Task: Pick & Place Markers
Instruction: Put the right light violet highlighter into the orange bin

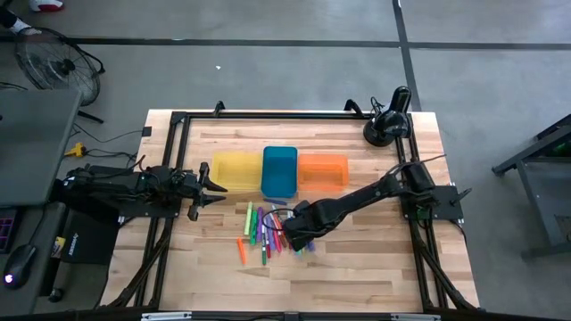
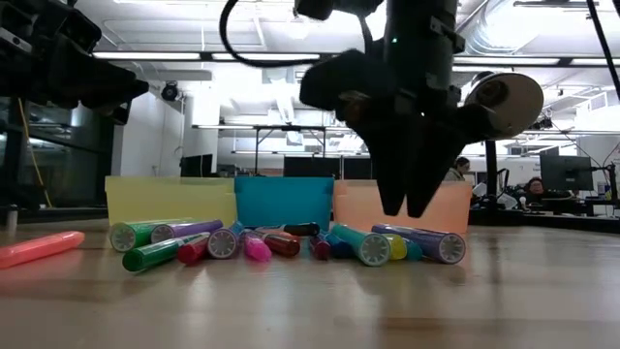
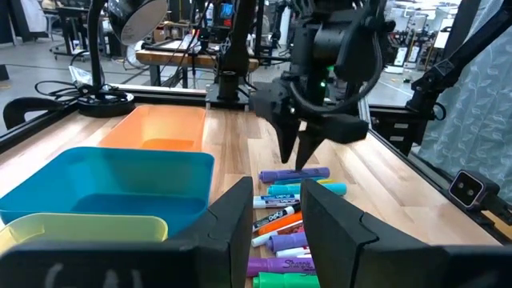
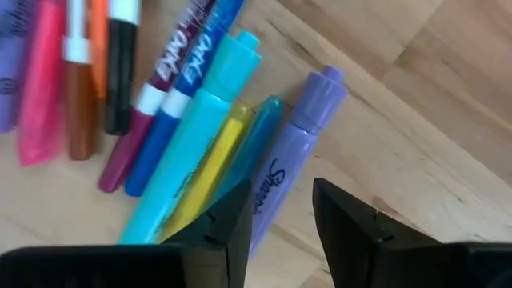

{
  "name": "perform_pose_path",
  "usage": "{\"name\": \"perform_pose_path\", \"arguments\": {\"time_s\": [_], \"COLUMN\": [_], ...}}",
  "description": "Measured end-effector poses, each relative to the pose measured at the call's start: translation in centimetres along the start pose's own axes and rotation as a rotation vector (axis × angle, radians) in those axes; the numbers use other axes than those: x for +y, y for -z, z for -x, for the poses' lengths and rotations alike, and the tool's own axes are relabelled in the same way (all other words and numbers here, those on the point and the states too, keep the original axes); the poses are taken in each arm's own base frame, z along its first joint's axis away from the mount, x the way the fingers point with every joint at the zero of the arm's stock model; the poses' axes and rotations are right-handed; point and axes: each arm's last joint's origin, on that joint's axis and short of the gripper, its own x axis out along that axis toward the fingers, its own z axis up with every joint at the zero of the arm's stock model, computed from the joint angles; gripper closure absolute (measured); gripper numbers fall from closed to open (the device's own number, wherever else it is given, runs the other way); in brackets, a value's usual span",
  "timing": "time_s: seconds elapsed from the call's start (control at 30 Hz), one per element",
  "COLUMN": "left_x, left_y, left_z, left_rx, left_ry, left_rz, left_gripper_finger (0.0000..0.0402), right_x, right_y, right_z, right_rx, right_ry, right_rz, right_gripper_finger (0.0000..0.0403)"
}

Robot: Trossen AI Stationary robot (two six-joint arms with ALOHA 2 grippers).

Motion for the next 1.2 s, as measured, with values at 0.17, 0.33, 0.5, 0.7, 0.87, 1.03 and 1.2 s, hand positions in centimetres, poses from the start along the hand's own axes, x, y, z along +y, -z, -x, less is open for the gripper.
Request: {"name": "perform_pose_path", "arguments": {"time_s": [0.17,0.33,0.5,0.7,0.87,1.03,1.2], "left_x": [0.0,0.0,0.0,0.0,0.0,0.0,0.0], "left_y": [0.0,0.0,0.0,0.0,0.0,0.0,0.0], "left_z": [0.0,0.0,0.0,0.0,0.0,0.0,0.0], "left_rx": [0.0,0.0,0.0,0.0,0.0,0.0,0.0], "left_ry": [0.0,0.0,0.0,0.0,0.0,0.0,0.0], "left_rz": [0.0,0.0,0.0,0.0,0.0,0.0,0.0], "left_gripper_finger": [0.0298,0.0298,0.0298,0.0298,0.0298,0.0298,0.0298], "right_x": [0.0,-0.1,-0.4,-1.0,-1.2,-1.3,-1.1], "right_y": [0.0,0.0,0.2,0.7,1.2,2.1,3.2], "right_z": [-0.8,-0.8,-1.1,-2.0,-2.4,-2.7,-2.7], "right_rx": [0.003,-0.001,0.009,0.038,0.051,0.051,0.05], "right_ry": [0.024,0.029,0.052,0.06,0.062,0.071,0.083], "right_rz": [-0.025,-0.025,-0.051,-0.09,-0.093,-0.097,-0.127], "right_gripper_finger": [0.0281,0.0281,0.0281,0.0281,0.0281,0.0281,0.0281]}}
